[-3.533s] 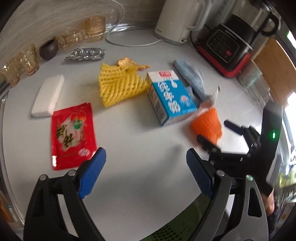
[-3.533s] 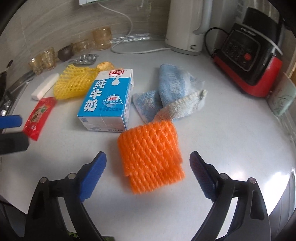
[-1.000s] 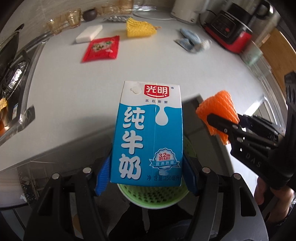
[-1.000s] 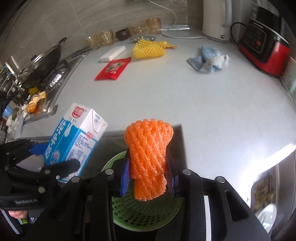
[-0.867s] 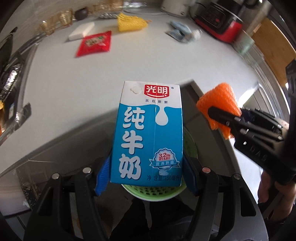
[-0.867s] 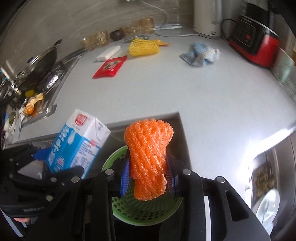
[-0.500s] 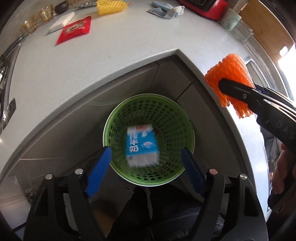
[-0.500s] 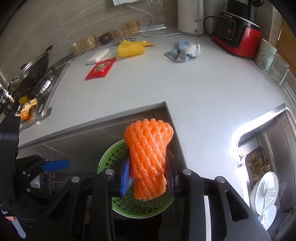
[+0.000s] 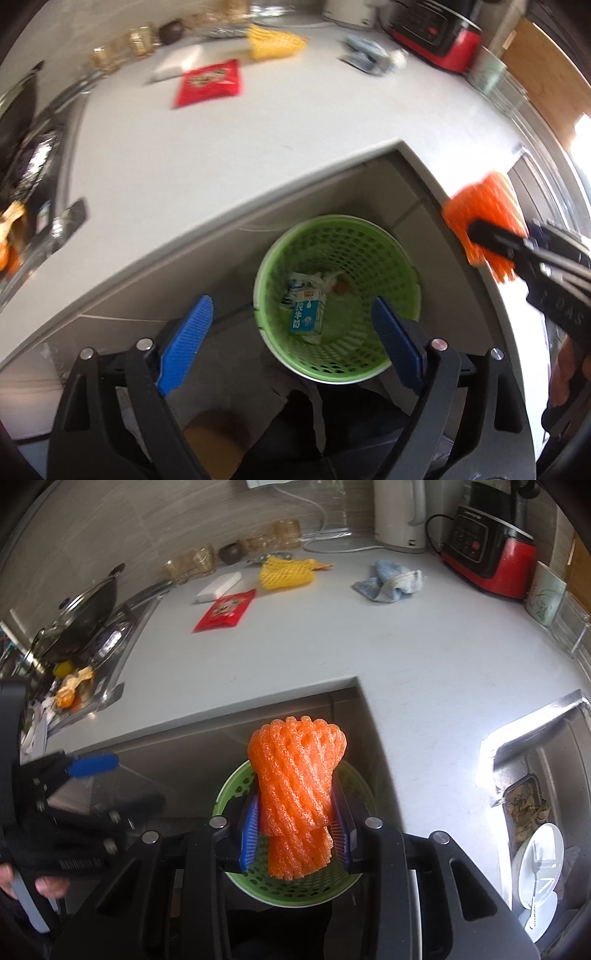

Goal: Collect trash
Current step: 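Carry carton and foam net over the green basket and open both tools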

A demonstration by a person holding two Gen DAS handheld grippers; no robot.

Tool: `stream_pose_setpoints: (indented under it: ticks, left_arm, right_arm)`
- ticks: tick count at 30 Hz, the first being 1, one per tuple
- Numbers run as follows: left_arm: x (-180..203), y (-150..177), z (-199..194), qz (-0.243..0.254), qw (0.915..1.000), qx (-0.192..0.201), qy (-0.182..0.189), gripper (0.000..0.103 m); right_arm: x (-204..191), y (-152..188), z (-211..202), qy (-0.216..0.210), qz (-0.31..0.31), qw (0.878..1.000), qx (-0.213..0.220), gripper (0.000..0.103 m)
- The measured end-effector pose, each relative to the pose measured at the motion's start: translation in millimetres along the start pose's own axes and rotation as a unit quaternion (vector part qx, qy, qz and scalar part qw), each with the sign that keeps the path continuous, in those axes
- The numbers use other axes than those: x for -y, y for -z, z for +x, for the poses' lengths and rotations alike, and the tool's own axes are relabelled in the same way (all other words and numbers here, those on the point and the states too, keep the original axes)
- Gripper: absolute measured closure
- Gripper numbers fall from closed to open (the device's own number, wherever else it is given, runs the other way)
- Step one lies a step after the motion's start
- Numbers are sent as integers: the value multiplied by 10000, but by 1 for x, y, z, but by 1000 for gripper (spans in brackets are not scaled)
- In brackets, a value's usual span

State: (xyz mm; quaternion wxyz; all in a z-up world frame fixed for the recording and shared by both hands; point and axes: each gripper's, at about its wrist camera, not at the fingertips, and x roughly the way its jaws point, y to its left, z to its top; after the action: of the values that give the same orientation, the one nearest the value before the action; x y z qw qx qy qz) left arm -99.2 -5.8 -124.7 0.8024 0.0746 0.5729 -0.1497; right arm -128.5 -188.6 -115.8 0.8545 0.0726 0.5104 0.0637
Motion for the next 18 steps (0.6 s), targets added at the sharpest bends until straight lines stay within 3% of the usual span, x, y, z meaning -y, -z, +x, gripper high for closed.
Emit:
stream_pose_setpoints:
  ticks: [12, 18]
  left_arm:
    - [-45, 13, -9, -643, 9978, 41, -128, 19]
    - [-46, 16, -9, -637, 9978, 33, -153, 19]
  right_arm:
    - [-29, 26, 50, -57, -364, 9978, -549, 66]
    - [-36, 33, 63, 66, -370, 9972, -653, 36]
